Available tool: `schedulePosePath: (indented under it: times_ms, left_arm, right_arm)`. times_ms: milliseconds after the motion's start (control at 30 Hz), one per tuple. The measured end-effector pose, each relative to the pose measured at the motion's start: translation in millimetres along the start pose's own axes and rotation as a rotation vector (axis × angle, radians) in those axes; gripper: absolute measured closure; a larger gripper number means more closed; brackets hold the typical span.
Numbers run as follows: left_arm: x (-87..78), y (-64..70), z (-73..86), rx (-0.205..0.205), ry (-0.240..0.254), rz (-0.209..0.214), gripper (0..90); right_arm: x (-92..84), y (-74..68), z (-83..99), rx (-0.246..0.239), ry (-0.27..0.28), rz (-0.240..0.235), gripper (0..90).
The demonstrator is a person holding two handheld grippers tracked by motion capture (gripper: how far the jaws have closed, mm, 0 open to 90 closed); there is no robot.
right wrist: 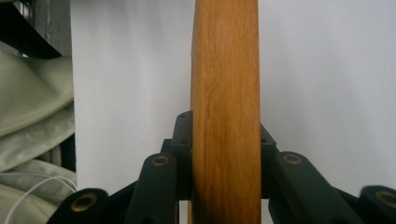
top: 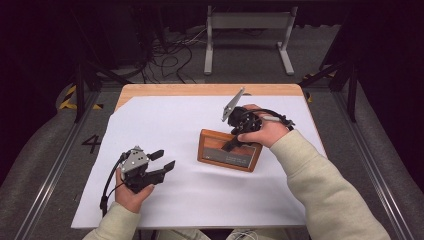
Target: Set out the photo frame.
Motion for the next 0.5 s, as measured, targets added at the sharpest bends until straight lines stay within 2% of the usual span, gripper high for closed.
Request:
schedulePosePath:
  times_ms: [67,167,233,400,500]
  left_arm:
    - [0.2,-0.1,0.1,-0.002,0.000,0.000,43.6]
    - [0.3,-0.3,0.1,0.003,-0.001,0.000,43.8]
    - [0.2,-0.1,0.1,0.000,0.000,0.001,43.8]
    - [-0.1,-0.6,-0.1,-0.001,0.002,0.002,43.8]
    - [0.0,-0.3,0.1,0.001,0.000,0.001,43.8]
  right_arm:
    - [2.1,2.7,-1.1,-0.026,-0.009,-0.001,71.4]
    - [6.1,2.8,-1.5,-0.049,-0.019,-0.045,71.4]
    - [9.6,3.7,-0.7,-0.069,-0.035,-0.057,71.4]
    - [17.8,8.5,0.1,-0.095,-0.065,-0.048,71.4]
    - [21.9,11.0,1.7,-0.087,-0.083,-0.047,71.4]
Point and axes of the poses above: each handheld gripper's, and its own axes: x roughly forward along the jaws, z roughly out of its underside, y roughly to its right, the point moved 8 cm from there along x, roughly forward along the jaws, and after that the axes turned 9 degrees about y, right-handed, at the moved point
